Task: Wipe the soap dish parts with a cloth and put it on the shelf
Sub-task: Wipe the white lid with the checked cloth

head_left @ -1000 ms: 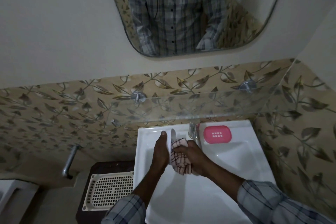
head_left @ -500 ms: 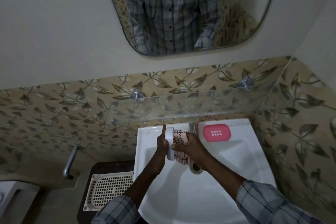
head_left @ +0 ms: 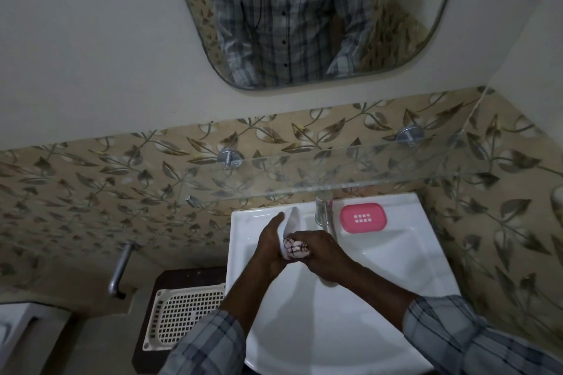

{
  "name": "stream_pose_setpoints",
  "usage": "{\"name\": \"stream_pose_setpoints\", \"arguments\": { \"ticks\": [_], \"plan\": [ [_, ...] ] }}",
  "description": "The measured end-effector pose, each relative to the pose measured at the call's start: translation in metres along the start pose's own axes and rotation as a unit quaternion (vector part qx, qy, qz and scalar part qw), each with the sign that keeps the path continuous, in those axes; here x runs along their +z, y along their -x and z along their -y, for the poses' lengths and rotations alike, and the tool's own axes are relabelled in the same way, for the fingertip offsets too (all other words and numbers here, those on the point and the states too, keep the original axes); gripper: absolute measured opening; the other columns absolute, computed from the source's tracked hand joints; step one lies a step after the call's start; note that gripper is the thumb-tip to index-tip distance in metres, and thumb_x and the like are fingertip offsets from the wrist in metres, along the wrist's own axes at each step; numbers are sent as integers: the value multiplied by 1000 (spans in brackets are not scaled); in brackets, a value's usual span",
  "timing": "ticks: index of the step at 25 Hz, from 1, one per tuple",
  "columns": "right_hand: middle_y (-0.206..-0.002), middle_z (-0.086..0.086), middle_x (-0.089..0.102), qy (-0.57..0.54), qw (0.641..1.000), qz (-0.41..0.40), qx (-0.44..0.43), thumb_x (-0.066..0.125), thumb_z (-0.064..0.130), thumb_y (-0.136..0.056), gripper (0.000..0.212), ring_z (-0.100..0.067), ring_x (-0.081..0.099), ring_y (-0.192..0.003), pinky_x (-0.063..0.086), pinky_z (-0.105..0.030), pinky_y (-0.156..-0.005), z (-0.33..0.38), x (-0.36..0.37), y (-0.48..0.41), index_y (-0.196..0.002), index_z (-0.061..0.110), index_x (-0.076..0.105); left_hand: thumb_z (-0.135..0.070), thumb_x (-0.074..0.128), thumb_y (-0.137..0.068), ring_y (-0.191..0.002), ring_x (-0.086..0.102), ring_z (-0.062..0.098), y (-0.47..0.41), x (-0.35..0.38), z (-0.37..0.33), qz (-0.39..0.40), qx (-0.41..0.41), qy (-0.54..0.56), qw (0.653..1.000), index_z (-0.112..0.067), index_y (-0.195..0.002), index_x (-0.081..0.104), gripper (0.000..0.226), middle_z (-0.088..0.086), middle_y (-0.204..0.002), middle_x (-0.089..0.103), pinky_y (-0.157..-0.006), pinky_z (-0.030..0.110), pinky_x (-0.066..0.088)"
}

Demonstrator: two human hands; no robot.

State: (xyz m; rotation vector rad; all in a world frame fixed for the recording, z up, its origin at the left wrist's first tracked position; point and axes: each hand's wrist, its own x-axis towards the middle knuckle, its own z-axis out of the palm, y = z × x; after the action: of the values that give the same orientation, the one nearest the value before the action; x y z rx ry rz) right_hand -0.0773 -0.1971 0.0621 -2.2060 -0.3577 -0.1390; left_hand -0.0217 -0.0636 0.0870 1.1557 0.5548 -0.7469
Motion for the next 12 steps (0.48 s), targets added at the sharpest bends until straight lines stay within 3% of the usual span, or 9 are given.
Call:
{"name": "stream_pose_setpoints", "arguments": {
  "ticks": [1, 3, 5, 6, 7, 9, 10, 12],
  "plan": [
    [-89, -3, 78, -114, 989, 27, 95, 75, 7, -78, 22, -21, 73, -79, 58, -35, -73, 6, 0, 0, -98, 18, 74, -51, 53, -93, -68, 76, 29, 2, 0, 11, -10, 32, -8, 999, -4, -100, 69, 49, 16, -79, 77, -56, 34, 60],
    [-86, -6, 79, -352, 905, 5, 238, 72, 14, -86, 9, -24, 75, -79, 60, -40, -72, 16, -3, -2, -94, 13, 74, -56, 47, -95, -91, 75, 31, 1, -8, 29, -8, 156, -50, 986, -6, -114, 69, 58, 15, -99, 78, -70, 36, 61],
    [-99, -20, 76, -466, 828, -33, 311, 73, 17, -88, 16, -37, 73, -95, 59, -54, -86, 23, -8, -9, -99, 5, 74, -56, 40, -98, -121, 63, 29, -1, -21, 42, 43, 304, -98, 947, -16, -138, 55, 58, 12, -128, 68, -95, 42, 55],
    [-103, -25, 74, -485, 812, -39, 323, 76, 16, -86, 20, -41, 71, -99, 57, -56, -89, 27, -12, -13, -100, 2, 73, -55, 39, -98, -131, 55, 27, -1, -25, 46, 75, 343, -128, 927, -21, -148, 41, 61, 10, -141, 58, -103, 45, 50],
    [-104, -27, 73, -485, 810, -37, 326, 79, 13, -82, 23, -43, 70, -100, 56, -56, -89, 31, -17, -17, -100, 0, 73, -56, 40, -97, -138, 47, 25, -2, -27, 50, 97, 358, -173, 913, -26, -155, 25, 68, 9, -151, 47, -109, 47, 44],
    [-103, -26, 74, -451, 841, -34, 297, 81, 1, -77, 24, -40, 72, -97, 59, -50, -86, 30, -29, -27, -99, -3, 73, -64, 42, -92, -146, 34, 19, -1, -29, 51, 114, 352, -253, 894, -31, -158, 1, 85, 4, -160, 29, -116, 47, 34],
    [-100, -21, 76, -413, 869, -29, 271, 80, -1, -76, 22, -34, 74, -94, 60, -45, -83, 29, -33, -30, -97, 1, 74, -70, 41, -89, -145, 36, 17, -1, -32, 48, 116, 336, -248, 901, -33, -157, -1, 88, 3, -161, 27, -116, 44, 36],
    [-96, -11, 78, -286, 938, -1, 197, 81, 3, -76, 21, -25, 74, -90, 61, -42, -82, 27, -40, -30, -96, 8, 75, -80, 35, -83, -134, 51, 25, 2, -33, 34, 104, 220, -101, 965, -36, -155, 18, 87, 9, -156, 39, -108, 48, 45]
  ]
}}
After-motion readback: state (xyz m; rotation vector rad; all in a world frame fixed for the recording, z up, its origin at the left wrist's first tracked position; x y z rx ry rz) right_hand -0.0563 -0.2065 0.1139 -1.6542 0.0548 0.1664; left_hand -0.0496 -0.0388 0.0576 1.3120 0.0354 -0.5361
